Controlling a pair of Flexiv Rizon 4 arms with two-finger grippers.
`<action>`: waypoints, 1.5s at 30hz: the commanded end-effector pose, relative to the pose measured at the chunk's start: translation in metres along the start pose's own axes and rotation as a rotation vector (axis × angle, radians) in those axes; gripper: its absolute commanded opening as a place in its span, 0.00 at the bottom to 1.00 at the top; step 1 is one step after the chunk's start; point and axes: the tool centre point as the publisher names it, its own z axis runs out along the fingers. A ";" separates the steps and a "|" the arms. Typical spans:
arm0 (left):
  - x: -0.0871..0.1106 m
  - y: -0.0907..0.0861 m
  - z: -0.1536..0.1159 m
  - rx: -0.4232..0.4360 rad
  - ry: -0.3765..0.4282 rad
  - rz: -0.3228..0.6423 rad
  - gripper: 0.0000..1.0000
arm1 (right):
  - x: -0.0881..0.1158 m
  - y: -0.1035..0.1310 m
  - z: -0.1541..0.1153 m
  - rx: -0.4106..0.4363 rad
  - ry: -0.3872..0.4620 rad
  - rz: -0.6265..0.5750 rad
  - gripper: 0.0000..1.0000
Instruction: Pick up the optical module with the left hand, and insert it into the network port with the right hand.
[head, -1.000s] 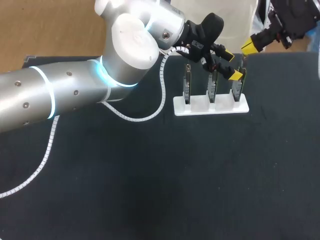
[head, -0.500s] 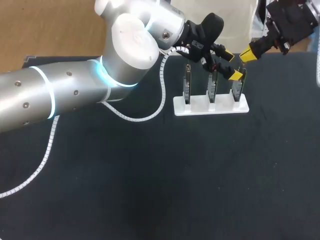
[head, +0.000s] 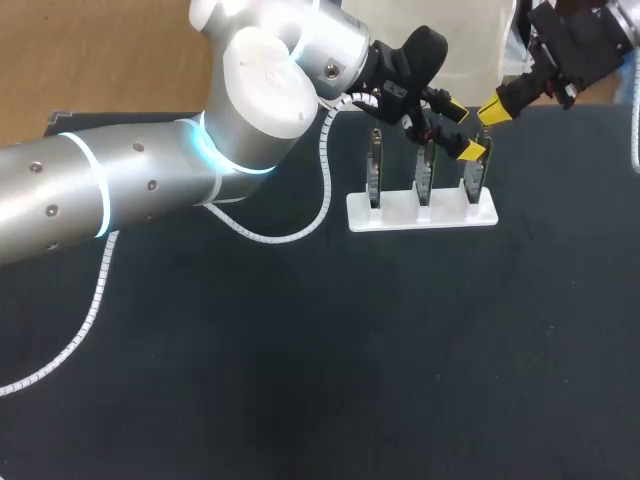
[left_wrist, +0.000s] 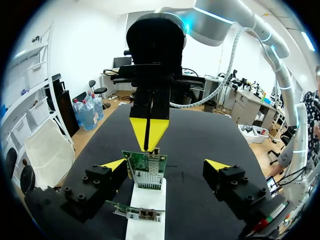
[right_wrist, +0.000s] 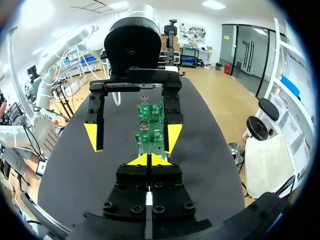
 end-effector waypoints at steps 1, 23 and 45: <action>-0.001 0.001 0.000 0.001 0.005 -0.001 1.00 | 0.005 0.000 0.004 -0.003 0.001 0.004 0.00; -0.001 0.001 0.000 0.001 0.005 -0.001 1.00 | 0.012 0.003 0.012 -0.011 0.016 0.023 0.00; -0.001 0.001 0.000 0.001 0.005 -0.001 1.00 | -0.016 0.005 -0.015 0.044 -0.077 -0.038 0.00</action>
